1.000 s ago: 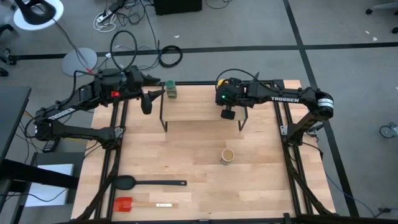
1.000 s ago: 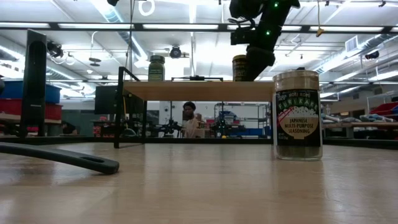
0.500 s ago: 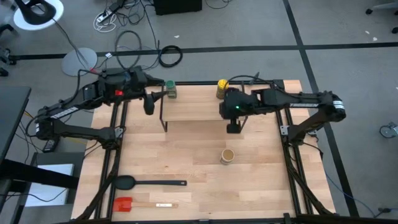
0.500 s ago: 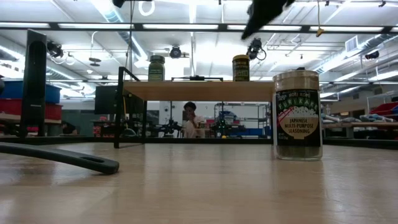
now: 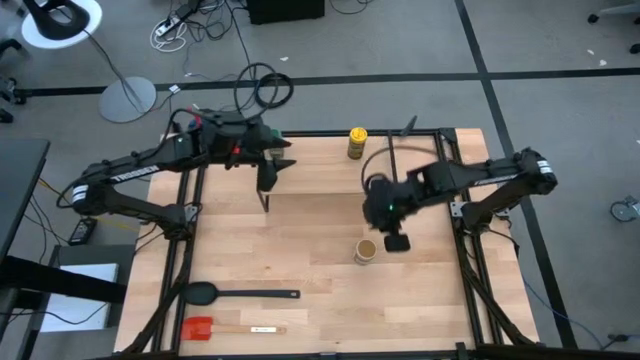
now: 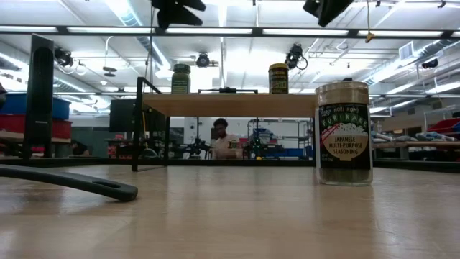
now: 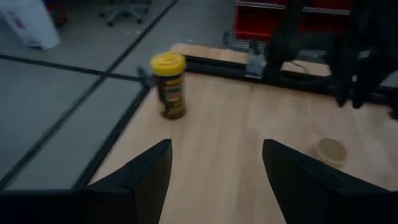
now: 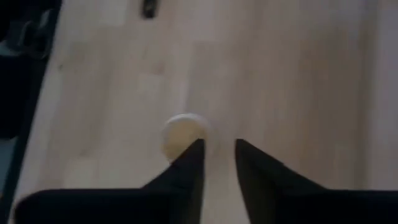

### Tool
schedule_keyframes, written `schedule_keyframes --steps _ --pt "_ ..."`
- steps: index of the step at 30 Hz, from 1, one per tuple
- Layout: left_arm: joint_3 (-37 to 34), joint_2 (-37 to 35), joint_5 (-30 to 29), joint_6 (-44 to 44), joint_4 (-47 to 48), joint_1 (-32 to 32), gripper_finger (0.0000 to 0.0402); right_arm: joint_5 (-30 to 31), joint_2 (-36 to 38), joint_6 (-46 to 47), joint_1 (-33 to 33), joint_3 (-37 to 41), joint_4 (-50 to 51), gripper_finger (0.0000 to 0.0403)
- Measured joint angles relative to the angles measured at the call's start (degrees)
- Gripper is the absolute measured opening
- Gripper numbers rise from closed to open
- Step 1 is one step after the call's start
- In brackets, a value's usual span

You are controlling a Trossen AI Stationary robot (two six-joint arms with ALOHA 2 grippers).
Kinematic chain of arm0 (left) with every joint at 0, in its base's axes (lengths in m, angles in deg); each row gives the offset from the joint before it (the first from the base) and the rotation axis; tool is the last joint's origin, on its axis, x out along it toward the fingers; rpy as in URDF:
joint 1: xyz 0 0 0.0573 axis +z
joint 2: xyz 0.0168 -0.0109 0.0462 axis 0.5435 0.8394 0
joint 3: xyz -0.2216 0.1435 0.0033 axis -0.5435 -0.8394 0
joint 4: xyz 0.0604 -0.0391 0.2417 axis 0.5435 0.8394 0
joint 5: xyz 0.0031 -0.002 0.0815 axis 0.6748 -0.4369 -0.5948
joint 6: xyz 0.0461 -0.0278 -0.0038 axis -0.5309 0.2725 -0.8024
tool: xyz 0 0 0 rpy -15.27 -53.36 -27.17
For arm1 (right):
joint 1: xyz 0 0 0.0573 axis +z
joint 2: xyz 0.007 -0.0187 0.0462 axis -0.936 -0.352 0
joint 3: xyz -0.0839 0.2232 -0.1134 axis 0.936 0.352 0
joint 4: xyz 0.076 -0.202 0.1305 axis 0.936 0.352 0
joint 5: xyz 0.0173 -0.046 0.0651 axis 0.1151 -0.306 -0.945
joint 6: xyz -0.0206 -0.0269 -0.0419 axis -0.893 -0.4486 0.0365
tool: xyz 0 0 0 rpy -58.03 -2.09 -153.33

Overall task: Shelf spices
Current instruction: Put the brown seasoning bottle on the shelf

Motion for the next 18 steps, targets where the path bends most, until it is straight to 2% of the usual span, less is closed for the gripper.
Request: schedule_keyframes --steps 4,10,13,18 --pt "0.0 0.6 1.0 0.0 -2.7 -0.9 0.0254 0.5 -2.4 2.5 4.6 2.3 -4.0 0.0182" --pt "-0.1 0.6 1.1 0.1 -3.4 -2.1 0.0254 4.5 -8.4 7.0 7.9 2.5 -3.4 0.0319" --pt "-0.1 0.6 1.1 0.1 -3.2 -2.7 0.0254 4.3 -11.6 8.8 8.2 2.5 -1.8 0.0351" --pt "-0.1 0.6 1.1 0.1 -3.4 -3.6 0.0254 4.9 -15.9 9.0 8.2 2.5 1.5 0.0354"
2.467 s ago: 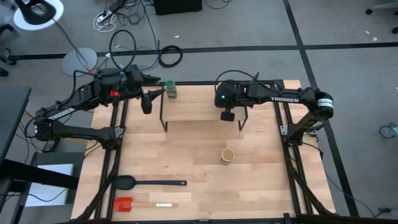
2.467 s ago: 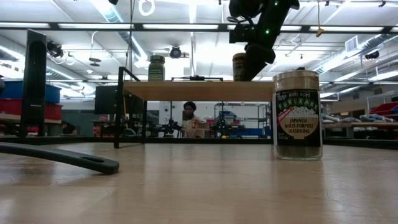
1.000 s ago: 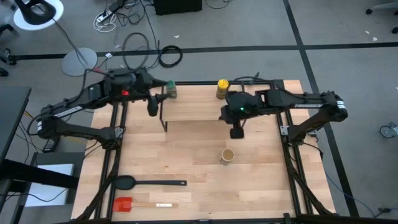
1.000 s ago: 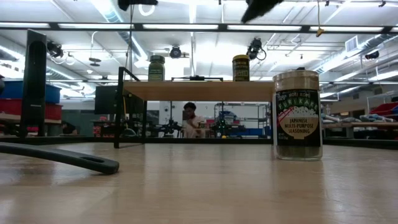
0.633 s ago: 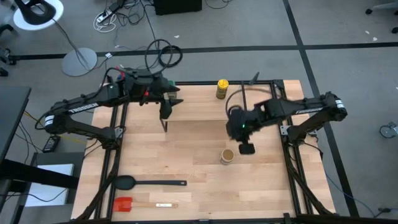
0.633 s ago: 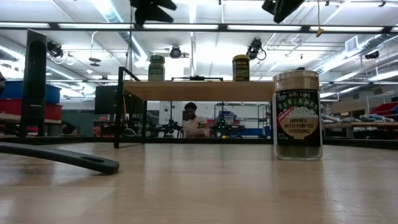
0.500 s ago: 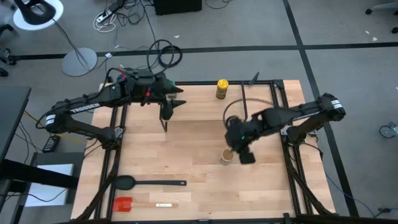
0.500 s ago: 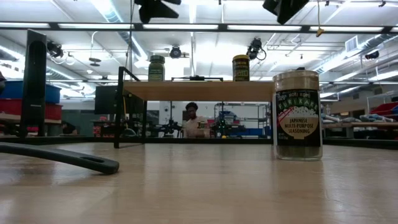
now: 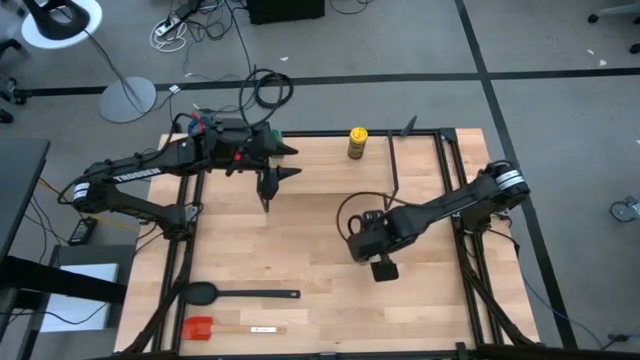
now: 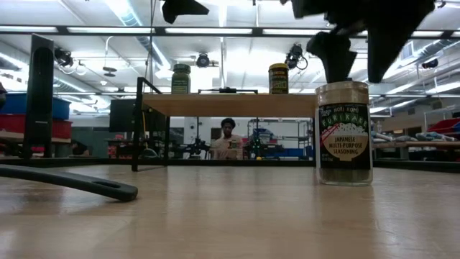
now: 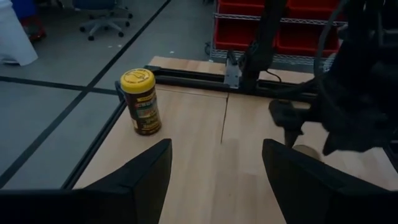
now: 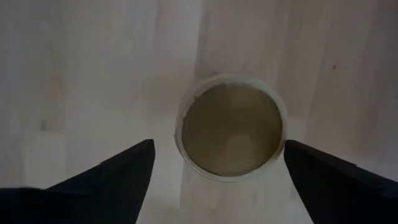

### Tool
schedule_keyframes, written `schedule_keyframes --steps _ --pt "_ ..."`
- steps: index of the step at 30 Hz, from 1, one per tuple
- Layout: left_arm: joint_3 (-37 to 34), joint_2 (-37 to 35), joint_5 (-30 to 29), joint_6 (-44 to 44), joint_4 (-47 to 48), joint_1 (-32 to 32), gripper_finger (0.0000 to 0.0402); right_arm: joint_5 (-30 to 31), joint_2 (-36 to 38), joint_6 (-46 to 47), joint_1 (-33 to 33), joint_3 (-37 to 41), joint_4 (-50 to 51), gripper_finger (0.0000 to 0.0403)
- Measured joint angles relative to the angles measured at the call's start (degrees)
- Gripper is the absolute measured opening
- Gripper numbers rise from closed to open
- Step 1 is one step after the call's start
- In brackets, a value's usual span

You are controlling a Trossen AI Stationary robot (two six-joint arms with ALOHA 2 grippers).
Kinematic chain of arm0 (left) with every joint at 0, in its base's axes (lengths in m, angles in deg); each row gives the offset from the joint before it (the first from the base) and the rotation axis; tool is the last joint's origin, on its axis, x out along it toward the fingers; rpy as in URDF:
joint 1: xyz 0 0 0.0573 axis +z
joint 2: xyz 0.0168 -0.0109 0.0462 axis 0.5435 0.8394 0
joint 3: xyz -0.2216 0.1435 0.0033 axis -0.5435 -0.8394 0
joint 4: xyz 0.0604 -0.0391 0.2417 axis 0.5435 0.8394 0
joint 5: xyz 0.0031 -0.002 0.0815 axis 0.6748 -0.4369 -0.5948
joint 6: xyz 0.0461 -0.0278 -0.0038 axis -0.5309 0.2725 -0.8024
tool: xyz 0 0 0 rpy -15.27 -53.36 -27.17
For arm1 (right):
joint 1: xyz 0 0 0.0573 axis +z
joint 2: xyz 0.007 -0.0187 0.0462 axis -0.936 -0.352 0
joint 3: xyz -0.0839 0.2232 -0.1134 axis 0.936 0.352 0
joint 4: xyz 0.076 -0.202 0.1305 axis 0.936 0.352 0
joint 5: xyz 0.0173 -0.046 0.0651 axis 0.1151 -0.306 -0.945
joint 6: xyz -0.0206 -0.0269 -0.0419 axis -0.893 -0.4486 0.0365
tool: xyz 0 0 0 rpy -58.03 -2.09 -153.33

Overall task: Shelf spices
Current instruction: Put the brown seasoning bottle on the shelf

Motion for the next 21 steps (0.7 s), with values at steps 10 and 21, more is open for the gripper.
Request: schedule_keyframes --steps 10,21 --pt "0.0 0.0 -0.1 0.0 0.0 -0.3 0.0254 0.0 -3.5 -0.5 -1.1 0.0 -5.4 0.0343" --pt "0.0 0.0 -0.4 0.1 0.0 -0.3 0.0254 -2.7 -4.5 -0.5 -2.1 0.0 -5.0 0.0275"
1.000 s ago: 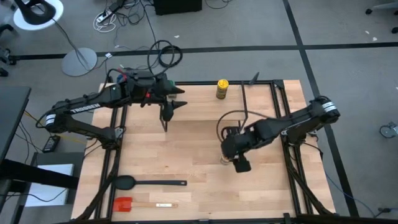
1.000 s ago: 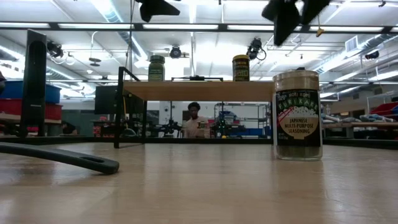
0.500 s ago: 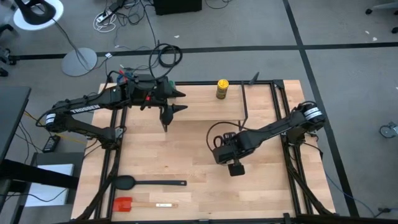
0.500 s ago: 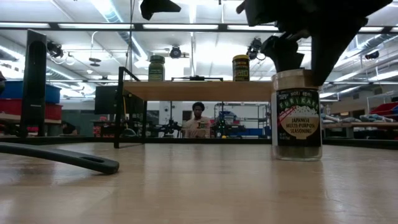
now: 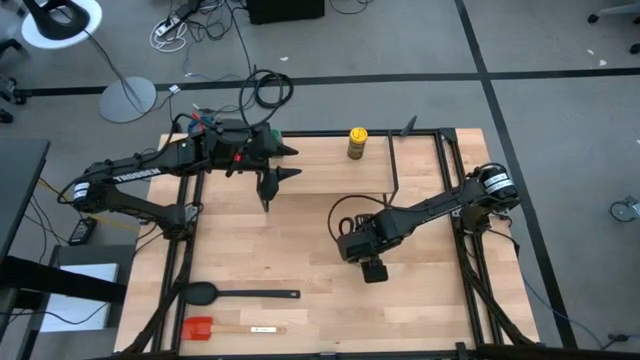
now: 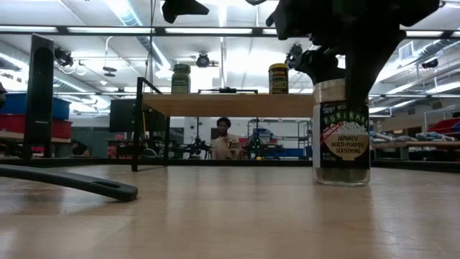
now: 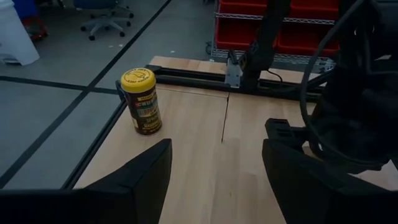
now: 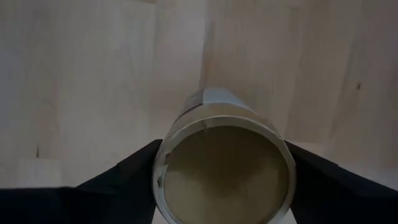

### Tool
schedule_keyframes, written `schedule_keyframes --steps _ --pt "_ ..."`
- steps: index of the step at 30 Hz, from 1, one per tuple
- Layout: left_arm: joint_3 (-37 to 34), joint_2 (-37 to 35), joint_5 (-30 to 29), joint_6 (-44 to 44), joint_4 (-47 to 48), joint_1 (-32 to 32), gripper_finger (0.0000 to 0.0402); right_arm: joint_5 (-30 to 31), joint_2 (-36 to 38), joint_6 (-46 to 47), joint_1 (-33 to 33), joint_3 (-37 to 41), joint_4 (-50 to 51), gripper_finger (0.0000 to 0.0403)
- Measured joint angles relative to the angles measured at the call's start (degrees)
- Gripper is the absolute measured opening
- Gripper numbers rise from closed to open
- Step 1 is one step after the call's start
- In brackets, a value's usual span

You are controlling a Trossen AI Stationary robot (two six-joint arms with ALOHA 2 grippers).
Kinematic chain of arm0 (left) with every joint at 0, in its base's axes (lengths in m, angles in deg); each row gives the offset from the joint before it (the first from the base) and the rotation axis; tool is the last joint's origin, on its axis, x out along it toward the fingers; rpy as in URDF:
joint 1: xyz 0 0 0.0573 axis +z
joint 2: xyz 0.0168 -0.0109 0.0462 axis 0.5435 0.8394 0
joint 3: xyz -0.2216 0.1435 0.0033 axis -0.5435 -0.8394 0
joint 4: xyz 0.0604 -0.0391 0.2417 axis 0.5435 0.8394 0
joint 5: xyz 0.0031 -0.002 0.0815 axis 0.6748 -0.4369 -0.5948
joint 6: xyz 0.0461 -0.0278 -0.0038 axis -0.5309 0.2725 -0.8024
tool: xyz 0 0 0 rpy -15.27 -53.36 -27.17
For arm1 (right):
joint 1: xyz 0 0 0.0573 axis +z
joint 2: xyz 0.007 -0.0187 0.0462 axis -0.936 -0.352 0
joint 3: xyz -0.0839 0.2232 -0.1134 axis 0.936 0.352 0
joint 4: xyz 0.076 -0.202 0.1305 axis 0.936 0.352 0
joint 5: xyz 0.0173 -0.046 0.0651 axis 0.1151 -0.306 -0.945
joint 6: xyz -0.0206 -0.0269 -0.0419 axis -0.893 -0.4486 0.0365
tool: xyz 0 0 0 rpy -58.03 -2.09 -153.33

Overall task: Shelf spices
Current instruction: Put the brown seasoning bottle on the shelf

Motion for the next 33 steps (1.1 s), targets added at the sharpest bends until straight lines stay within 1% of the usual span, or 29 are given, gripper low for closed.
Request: schedule_keyframes --steps 5,9,12,16,19,21,23,27,33 --pt "0.0 0.0 -0.1 0.3 0.0 0.0 0.0254 -1.7 0.4 -1.5 -0.9 -1.7 2.7 0.0275" --pt "0.0 0.0 -0.2 0.4 0.0 0.0 0.0254 -2.0 0.4 -4.2 -1.5 -6.8 6.5 0.0275" --pt "0.0 0.0 -0.2 0.6 0.0 0.0 0.0254 -0.7 0.4 -7.0 -1.9 -14.0 10.6 0.0274" --pt "0.0 0.0 -0.2 0.9 0.1 0.0 0.0254 2.8 0.4 -11.3 -2.4 -26.6 16.9 0.0274" --pt "0.0 0.0 -0.3 0.9 -0.1 0.0 0.0254 5.4 0.4 -15.9 -3.7 -35.0 19.0 0.0275" --pt "0.0 0.0 -0.3 0.5 -0.4 0.0 0.0254 6.1 0.5 -19.4 -5.9 -38.8 19.1 0.0274" --pt "0.0 0.0 -0.3 0.2 -1.2 0.0 0.0254 6.6 0.5 -22.4 -9.0 -40.9 18.8 0.0274" --pt "0.0 0.0 -0.3 0.9 -2.3 0.0 0.0254 6.6 0.5 -28.5 -16.1 -41.4 19.0 0.0274" --pt "0.0 0.0 -0.9 1.0 -3.7 0.0 0.0254 4.1 -1.1 -38.9 -25.9 -41.5 16.2 0.0274"
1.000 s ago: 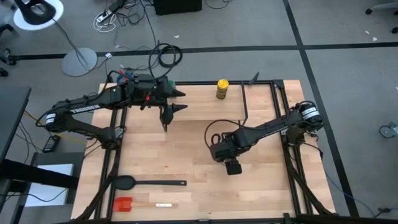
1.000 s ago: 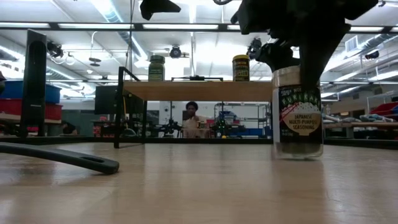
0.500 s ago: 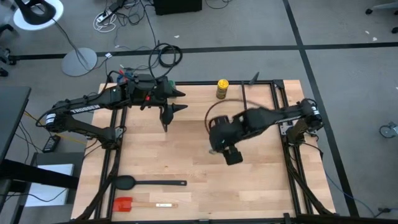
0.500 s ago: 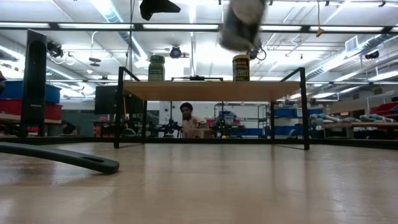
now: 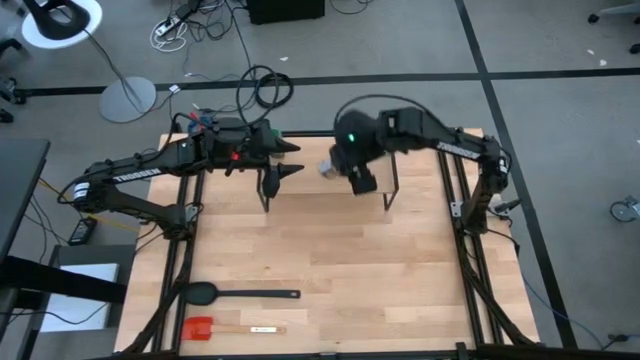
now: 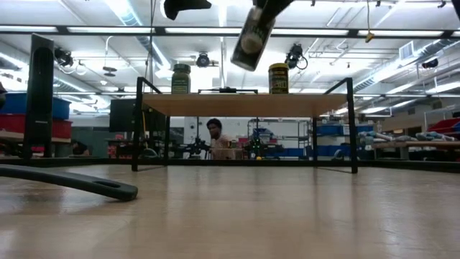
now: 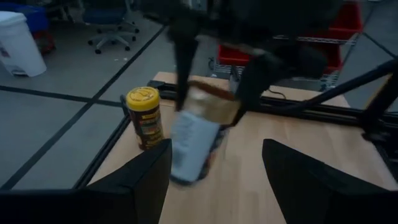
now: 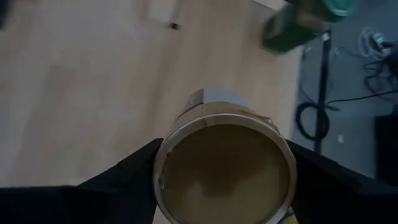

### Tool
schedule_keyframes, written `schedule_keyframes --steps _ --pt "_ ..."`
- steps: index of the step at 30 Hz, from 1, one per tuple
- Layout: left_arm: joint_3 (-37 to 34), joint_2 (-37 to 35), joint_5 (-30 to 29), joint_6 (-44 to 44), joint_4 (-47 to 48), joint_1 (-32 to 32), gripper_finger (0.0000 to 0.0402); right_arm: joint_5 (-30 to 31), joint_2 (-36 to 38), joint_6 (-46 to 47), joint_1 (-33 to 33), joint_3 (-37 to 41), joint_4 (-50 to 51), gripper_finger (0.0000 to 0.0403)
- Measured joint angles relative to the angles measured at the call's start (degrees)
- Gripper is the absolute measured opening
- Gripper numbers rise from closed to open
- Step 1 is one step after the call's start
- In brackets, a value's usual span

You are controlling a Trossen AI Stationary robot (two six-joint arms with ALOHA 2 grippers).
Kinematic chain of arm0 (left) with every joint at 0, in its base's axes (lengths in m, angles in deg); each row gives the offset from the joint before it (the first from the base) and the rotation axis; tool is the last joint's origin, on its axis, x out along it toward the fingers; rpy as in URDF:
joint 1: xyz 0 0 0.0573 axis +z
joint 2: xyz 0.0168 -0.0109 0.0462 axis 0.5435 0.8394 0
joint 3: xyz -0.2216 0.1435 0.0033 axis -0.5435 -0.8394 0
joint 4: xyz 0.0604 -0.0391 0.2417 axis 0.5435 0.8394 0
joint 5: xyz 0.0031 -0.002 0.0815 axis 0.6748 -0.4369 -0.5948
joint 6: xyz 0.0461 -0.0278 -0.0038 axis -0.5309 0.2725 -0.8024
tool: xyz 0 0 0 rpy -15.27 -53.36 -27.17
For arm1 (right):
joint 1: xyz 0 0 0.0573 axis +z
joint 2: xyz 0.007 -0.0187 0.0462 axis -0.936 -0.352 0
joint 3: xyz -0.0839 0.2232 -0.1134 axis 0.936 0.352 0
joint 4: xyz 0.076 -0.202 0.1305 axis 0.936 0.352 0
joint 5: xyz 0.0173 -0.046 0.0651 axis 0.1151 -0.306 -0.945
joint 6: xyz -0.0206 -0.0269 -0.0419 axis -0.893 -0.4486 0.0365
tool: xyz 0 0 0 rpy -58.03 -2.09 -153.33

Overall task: Shelf spices
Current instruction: Put the brown seasoning bottle on the shelf

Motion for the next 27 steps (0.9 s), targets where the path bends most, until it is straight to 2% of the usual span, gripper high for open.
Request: schedule_keyframes --steps 5,10,22,27 --pt "0.0 0.0 -2.9 0.0 -0.3 0.0 0.0254 -2.2 -2.7 -5.6 -5.0 0.0 0.5 0.0274" --pt "0.0 0.0 -3.6 0.0 -0.6 0.0 0.0254 -7.2 -4.5 -6.8 -7.4 -0.1 -1.9 0.0274" --pt "0.0 0.0 -3.6 -0.1 -0.5 0.0 0.0254 -7.4 -7.3 -7.9 -8.1 -1.0 -1.8 0.0274" --pt "0.0 0.0 -3.6 -0.1 -0.2 0.0 0.0254 -4.7 -8.3 -7.6 -7.3 -0.9 -2.7 0.0274"
